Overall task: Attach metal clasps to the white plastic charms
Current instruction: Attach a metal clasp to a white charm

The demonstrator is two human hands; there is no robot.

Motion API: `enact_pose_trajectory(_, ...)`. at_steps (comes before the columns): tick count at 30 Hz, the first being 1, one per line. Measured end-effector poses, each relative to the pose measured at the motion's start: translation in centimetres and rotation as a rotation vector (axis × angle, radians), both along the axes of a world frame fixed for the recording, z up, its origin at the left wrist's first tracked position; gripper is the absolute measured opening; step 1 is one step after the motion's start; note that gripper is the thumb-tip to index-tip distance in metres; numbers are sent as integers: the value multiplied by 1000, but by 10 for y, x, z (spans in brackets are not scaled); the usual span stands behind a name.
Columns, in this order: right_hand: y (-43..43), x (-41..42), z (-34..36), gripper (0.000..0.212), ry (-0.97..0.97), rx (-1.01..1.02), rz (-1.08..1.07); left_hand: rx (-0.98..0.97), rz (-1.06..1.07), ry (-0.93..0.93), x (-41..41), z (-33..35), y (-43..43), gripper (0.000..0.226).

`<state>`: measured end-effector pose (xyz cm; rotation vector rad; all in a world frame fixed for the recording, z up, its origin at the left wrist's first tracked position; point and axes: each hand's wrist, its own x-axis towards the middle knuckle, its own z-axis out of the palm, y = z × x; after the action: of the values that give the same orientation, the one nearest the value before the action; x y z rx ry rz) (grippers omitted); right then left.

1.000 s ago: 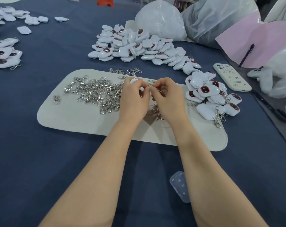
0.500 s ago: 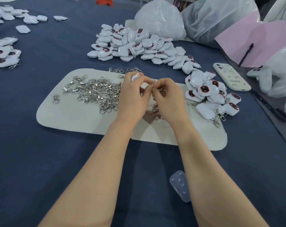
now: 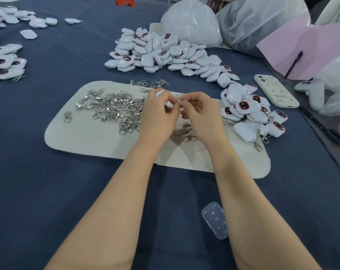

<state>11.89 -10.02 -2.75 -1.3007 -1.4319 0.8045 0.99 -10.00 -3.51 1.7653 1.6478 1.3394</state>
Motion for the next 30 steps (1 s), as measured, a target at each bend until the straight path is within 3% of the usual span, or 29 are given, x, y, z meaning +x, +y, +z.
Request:
enact_pose_trajectory(4,-1,0,-6,20,-281,97,-117,-49,1,-96,0,2,1,4)
enact_pose_trajectory(8,-3,-3,-6,12,-328,195,-134,-41,21,-42,1,2,-1,5)
enact_pose_trajectory(17,-3,-6,-6,5,-304,187,-160,-18,42,72,4,0,-1,14)
enact_pose_trajectory(30,-4,-8,-6,15,-232,145,-107,-20,37,33,4,0,-1,12)
